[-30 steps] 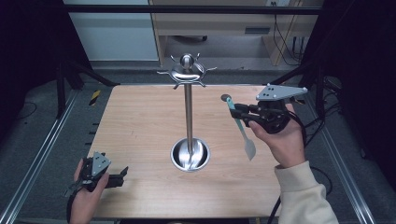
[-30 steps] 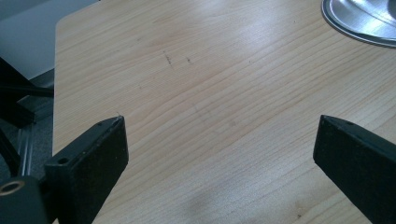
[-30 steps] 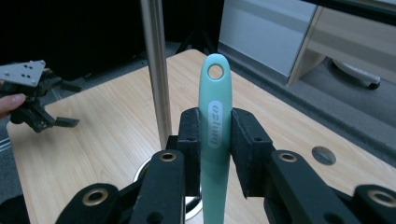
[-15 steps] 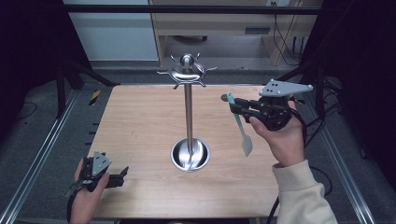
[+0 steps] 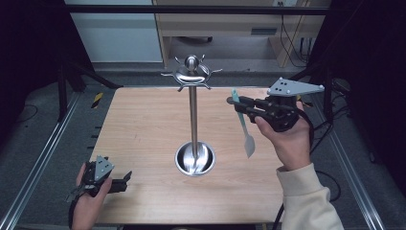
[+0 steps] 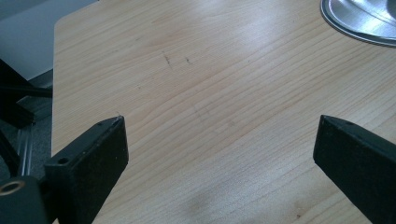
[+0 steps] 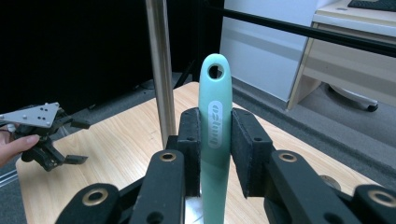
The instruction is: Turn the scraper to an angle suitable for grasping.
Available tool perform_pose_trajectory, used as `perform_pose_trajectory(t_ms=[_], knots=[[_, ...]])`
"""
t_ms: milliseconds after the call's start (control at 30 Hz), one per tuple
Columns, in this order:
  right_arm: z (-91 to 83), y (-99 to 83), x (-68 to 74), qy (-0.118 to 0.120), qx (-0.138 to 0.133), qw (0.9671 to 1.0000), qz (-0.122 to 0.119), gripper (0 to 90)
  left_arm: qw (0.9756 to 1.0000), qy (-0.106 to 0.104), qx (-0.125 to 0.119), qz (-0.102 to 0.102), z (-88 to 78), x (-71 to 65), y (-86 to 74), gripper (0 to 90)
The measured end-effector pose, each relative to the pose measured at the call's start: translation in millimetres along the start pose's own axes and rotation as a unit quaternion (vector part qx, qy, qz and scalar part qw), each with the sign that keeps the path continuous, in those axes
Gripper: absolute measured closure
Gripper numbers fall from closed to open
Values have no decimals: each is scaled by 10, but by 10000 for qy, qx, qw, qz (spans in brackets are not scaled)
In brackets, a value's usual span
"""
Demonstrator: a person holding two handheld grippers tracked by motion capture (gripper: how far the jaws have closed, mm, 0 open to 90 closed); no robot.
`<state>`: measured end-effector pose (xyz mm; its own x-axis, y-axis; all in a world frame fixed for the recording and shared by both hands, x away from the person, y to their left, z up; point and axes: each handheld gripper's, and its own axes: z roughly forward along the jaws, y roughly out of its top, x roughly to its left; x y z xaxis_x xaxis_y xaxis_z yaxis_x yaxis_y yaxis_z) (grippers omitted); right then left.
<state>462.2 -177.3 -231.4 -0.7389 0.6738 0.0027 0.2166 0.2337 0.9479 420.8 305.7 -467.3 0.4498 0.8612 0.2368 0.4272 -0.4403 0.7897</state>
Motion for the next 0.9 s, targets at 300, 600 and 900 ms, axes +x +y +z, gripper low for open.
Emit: perform_pose_trajectory(t_ms=[300, 600, 900], knots=[[-21, 47, 74, 35, -165, 9999, -25, 743, 10000, -9, 13, 9, 2, -3, 0, 29], [-14, 133, 149, 55, -341, 9994, -48, 743, 10000, -13, 12, 20, 3, -2, 2, 29], [-20, 160, 232, 119, -508, 9986, -45, 743, 10000, -15, 6, 26, 0, -3, 3, 29]])
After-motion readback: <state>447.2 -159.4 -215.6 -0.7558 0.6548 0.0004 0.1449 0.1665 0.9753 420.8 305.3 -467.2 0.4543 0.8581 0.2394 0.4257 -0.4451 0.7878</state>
